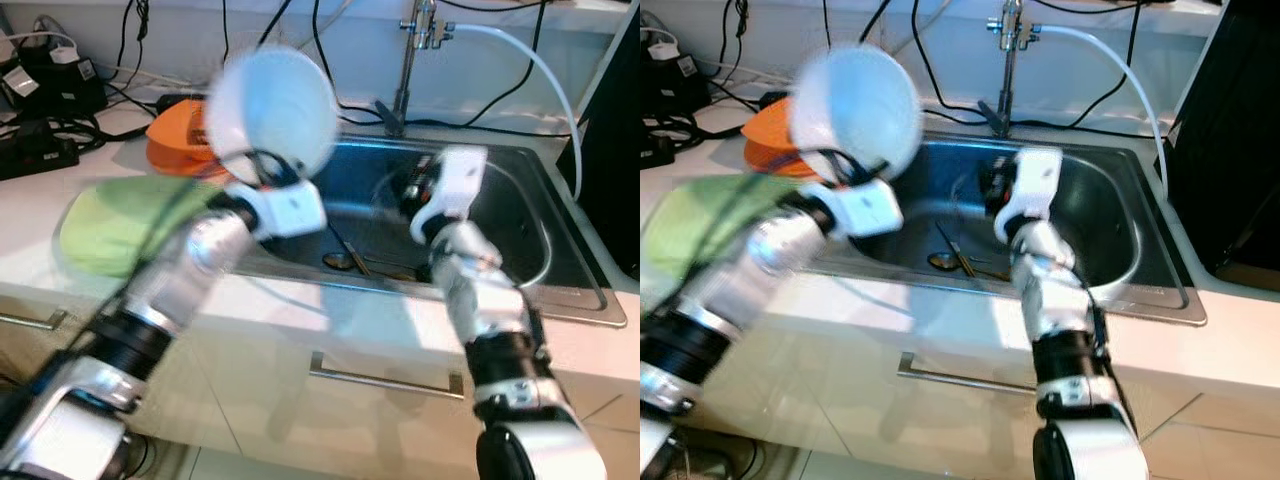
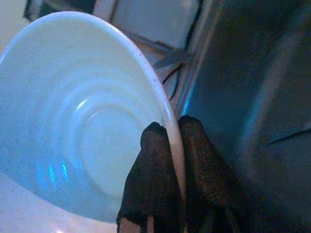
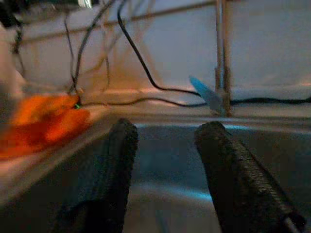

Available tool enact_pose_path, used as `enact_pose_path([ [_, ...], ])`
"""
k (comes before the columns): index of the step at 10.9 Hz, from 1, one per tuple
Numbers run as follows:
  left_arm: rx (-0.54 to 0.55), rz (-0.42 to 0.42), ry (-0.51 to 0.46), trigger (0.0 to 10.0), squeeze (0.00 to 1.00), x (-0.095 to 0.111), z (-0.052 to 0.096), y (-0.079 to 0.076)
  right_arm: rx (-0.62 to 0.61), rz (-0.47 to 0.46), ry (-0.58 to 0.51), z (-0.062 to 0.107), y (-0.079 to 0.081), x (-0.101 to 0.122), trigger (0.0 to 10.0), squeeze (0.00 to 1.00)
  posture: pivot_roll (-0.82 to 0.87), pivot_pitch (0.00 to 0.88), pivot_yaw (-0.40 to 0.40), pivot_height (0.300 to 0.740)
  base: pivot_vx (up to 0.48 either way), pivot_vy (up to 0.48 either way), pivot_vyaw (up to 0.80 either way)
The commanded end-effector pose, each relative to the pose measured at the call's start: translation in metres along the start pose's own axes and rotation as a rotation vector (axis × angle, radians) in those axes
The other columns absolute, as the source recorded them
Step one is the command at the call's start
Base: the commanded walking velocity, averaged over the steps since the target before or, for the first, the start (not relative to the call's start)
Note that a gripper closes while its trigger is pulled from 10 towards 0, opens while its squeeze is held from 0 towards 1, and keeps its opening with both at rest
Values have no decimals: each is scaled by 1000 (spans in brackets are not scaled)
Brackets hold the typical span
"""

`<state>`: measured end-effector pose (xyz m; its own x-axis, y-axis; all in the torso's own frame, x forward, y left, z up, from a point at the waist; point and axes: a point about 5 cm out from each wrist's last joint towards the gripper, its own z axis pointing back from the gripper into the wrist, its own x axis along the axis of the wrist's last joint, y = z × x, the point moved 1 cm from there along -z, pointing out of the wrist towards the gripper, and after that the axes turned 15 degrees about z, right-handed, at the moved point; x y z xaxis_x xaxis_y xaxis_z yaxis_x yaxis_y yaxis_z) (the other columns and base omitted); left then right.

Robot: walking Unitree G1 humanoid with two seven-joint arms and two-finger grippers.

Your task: Kitchen organization

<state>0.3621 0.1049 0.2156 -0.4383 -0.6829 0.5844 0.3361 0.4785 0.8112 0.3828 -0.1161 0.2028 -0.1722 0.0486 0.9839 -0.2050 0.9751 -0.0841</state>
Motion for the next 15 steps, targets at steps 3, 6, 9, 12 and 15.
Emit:
enact_pose_path([
  [3, -66, 3, -29, 10000, 0, 10, -7, -23, 97, -127, -53, -2, 10, 27, 10000, 1000, 211, 5, 32, 740, 0, 0, 0],
  [6, -47, 29, -8, 10000, 0, 7, -7, -23, 87, -156, -59, 1, 5, 30, 10000, 1000, 209, 7, 35, 740, 0, 0, 0],
  [9, 51, 51, 66, 10000, 0, -4, -7, -10, 45, -151, -30, 3, -1, 25, 10000, 1000, 210, 8, 36, 740, 0, 0, 0],
  [12, -7, 37, 92, 10000, 0, -8, -8, -22, 108, -166, -43, 4, 9, 31, 10000, 0, 209, 8, 36, 740, 0, 0, 0],
  [15, -60, 39, 75, 10000, 0, -2, -10, -35, 206, -196, -51, 6, 25, 36, 10000, 0, 209, 11, 36, 740, 0, 0, 0],
])
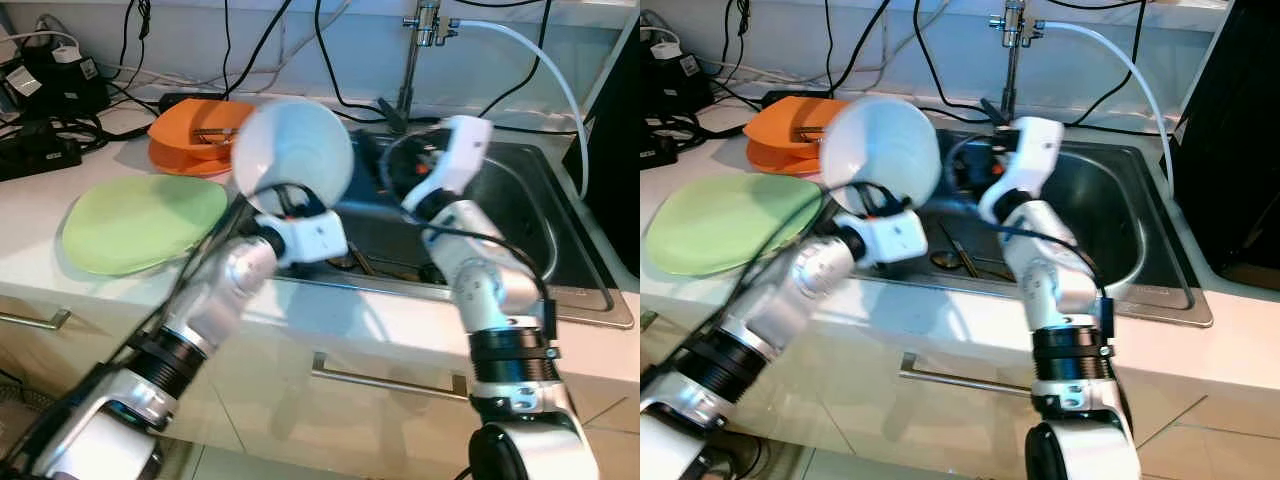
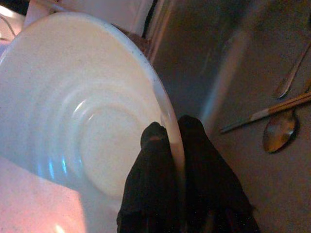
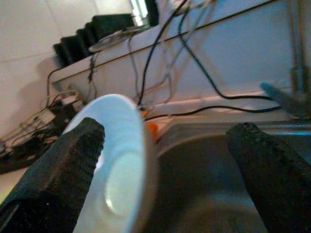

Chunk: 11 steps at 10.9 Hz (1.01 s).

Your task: Kitchen organization

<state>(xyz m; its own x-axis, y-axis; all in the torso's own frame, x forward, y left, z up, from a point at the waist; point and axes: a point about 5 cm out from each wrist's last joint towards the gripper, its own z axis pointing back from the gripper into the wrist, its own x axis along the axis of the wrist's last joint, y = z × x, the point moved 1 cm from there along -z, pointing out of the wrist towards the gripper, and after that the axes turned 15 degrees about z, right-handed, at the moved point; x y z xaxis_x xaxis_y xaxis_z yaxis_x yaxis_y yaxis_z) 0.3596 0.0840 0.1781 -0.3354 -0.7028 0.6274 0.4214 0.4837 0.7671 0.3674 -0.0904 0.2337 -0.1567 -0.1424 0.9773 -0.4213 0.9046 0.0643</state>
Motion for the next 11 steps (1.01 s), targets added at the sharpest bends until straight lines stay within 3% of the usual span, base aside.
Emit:
enact_pose_path([
  [1, 2, -25, -36, 10000, 0, 9, 0, 3, 27, -11, 1, 2, 4, 0, 10000, 0, 209, 10, 36, 740, 0, 0, 0],
  [5, 7, -44, -122, 10000, 0, 26, 0, 2, 38, 7, 34, 3, 7, -7, 10000, 0, 211, 10, 37, 740, 0, 0, 0],
  [8, -16, -70, -133, 10000, 0, 25, 4, -2, -1, 35, 59, 2, 3, -12, 10000, 0, 215, 10, 35, 740, 0, 0, 0],
  [9, -25, -79, -132, 10000, 0, 24, 6, -4, -11, 38, 67, 1, 2, -14, 8235, 0, 215, 10, 35, 740, 0, 0, 0],
  [10, -33, -89, -128, 10000, 0, 22, 7, -5, -14, 40, 74, 1, 1, -15, 3490, 0, 218, 10, 34, 740, 0, 0, 0],
  [11, -39, -99, -126, 10000, 0, 21, 8, -6, -21, 45, 79, 1, 1, -16, 157, 0, 220, 11, 32, 740, 0, 0, 0],
])
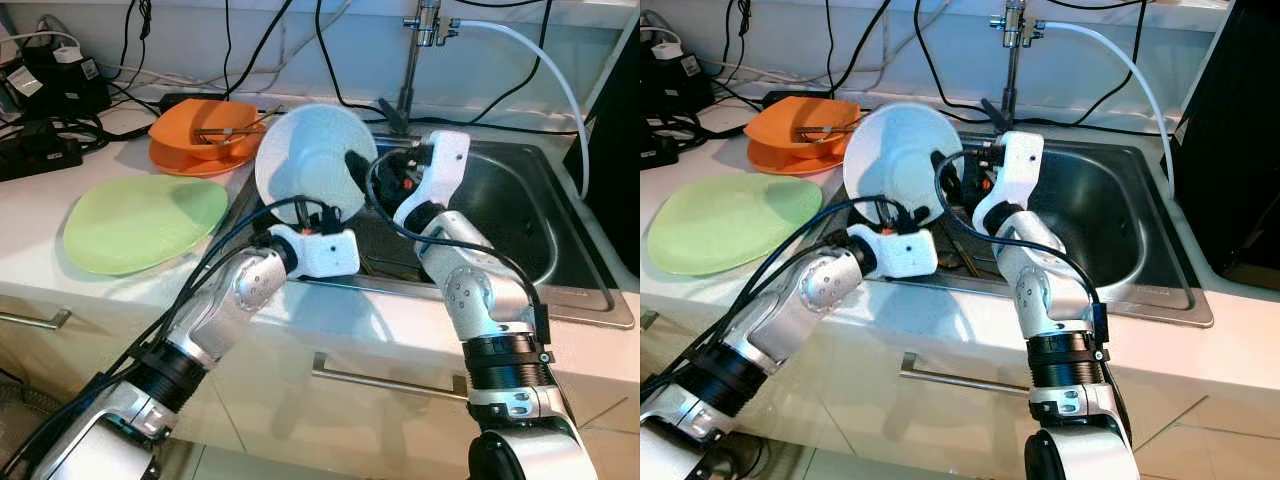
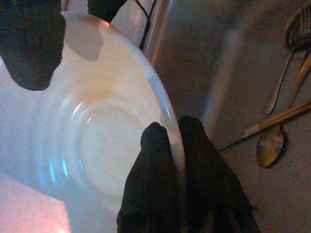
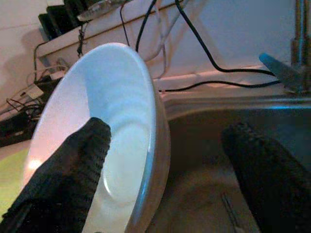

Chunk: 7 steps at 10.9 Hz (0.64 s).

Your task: Kitchen organization

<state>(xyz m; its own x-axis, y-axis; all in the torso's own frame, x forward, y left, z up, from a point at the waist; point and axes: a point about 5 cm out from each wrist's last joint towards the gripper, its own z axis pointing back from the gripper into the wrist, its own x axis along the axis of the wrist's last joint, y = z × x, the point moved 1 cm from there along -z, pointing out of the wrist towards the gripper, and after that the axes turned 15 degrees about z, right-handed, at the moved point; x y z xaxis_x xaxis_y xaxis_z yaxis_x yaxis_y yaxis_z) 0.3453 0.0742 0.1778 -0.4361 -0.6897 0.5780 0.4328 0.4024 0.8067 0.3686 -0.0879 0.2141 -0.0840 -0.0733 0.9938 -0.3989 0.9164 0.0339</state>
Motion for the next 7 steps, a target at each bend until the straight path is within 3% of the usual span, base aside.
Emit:
enact_pose_path([
  [1, 5, -35, -39, 10000, 0, 9, 2, 4, -8, 13, -17, -1, -1, 4, 0, 0, 222, 11, 31, 740, 0, 0, 0],
  [7, 6, -82, -45, 10000, 0, 11, 2, 6, 19, 18, -8, -3, 3, 0, 0, 0, 221, 7, 28, 740, 0, 0, 0],
])
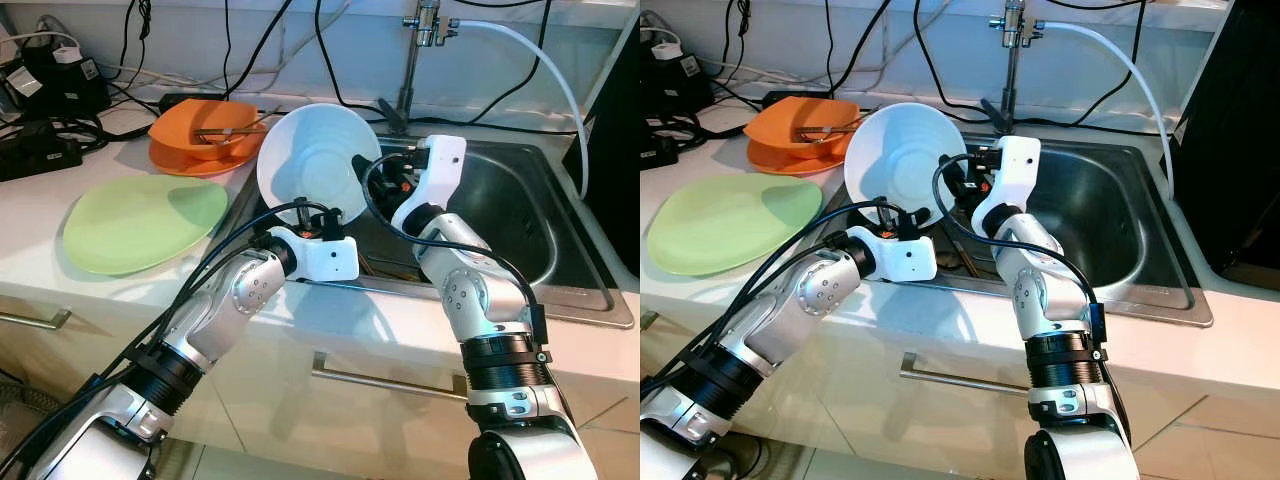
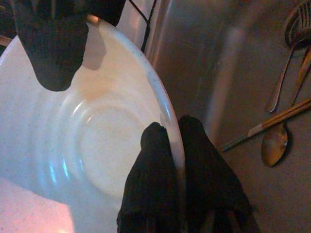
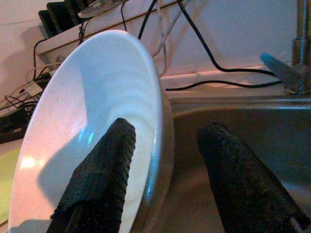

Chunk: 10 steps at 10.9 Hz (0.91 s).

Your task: Kitchen organization

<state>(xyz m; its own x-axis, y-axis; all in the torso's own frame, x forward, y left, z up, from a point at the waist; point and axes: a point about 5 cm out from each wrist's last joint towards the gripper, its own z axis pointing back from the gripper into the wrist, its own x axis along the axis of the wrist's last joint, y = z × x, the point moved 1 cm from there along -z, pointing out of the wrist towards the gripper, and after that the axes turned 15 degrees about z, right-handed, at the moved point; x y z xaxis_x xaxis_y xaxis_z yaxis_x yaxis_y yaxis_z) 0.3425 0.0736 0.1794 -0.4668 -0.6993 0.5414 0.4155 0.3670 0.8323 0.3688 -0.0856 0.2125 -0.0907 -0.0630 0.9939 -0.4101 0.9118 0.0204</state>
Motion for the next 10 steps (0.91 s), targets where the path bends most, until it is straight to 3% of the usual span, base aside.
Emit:
enact_pose_path([
  [1, 12, -37, -31, 10000, 0, 8, 0, 7, 6, 6, -7, -2, 1, 2, 0, 0, 221, 7, 29, 740, 0, 0, 0],
  [9, 23, -100, -13, 10000, 0, 4, 1, 7, 20, 6, 3, -3, 6, -3, 0, 0, 221, 0, 24, 740, 0, 0, 0],
  [10, 23, -100, -13, 10000, 518, 5, 1, 7, 20, 6, 5, -3, 6, -3, 0, 0, 222, 0, 22, 740, 0, 0, 0],
])
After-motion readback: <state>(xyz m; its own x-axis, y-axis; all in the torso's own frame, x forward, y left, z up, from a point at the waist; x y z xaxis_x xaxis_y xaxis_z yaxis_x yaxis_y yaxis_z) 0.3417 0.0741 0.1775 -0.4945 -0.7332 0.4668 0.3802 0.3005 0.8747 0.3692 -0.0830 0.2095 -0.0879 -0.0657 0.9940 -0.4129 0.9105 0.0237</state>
